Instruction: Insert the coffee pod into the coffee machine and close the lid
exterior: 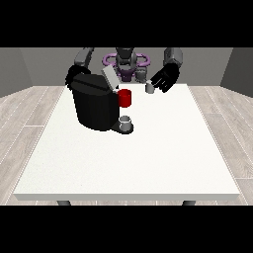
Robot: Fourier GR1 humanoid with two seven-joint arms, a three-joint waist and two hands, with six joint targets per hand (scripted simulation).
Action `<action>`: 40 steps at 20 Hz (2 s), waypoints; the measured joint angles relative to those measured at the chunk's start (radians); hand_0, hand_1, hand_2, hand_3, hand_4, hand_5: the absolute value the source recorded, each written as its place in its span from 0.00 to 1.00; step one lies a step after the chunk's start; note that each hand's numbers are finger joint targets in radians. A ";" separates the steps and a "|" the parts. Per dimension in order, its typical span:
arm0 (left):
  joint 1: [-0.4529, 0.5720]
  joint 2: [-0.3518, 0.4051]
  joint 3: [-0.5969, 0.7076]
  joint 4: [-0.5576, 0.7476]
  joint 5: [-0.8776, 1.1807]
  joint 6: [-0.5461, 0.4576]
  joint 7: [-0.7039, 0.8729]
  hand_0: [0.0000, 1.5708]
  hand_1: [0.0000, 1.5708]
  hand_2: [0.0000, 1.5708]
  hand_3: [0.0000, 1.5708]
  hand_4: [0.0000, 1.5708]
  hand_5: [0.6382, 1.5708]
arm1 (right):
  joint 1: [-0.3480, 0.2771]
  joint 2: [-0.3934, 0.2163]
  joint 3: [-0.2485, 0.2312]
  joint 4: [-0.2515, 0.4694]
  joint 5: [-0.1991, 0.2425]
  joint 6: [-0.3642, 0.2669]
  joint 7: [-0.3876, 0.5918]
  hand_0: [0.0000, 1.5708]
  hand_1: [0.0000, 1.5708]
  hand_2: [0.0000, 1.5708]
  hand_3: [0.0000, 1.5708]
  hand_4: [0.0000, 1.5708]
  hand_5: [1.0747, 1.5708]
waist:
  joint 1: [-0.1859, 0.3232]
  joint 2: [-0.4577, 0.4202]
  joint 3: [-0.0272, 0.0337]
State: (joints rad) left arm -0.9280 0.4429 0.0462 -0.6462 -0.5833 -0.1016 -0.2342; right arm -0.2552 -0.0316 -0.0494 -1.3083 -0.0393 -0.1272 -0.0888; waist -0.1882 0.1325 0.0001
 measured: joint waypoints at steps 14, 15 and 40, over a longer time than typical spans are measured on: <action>-0.193 0.041 0.064 0.006 0.009 -0.041 0.100 0.82 0.82 0.85 0.80 0.33 1.00 | -0.055 -0.013 0.012 -0.054 0.020 -0.014 0.042 0.00 0.00 0.00 0.00 0.31 1.00 | -0.089 0.068 0.0001; -0.205 0.049 0.067 0.006 0.006 -0.039 0.100 0.80 0.80 0.84 0.79 0.32 1.00 | -0.056 -0.012 0.016 -0.055 0.026 -0.015 0.032 0.00 0.00 0.00 0.00 0.33 1.00 | -0.095 0.080 0.0000; -0.227 -0.026 0.045 0.019 -0.048 -0.024 0.105 0.77 0.77 0.81 0.77 0.33 1.00 | -0.054 -0.003 -0.011 -0.056 0.003 -0.028 0.018 0.00 0.00 0.00 0.00 0.29 1.00 | -0.091 0.108 0.0002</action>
State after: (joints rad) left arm -1.1555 0.4165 0.0914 -0.6272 -0.6317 -0.1255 -0.1288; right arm -0.3095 -0.0343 -0.0601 -1.3641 -0.0358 -0.1552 -0.0709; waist -0.2795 0.2404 0.0003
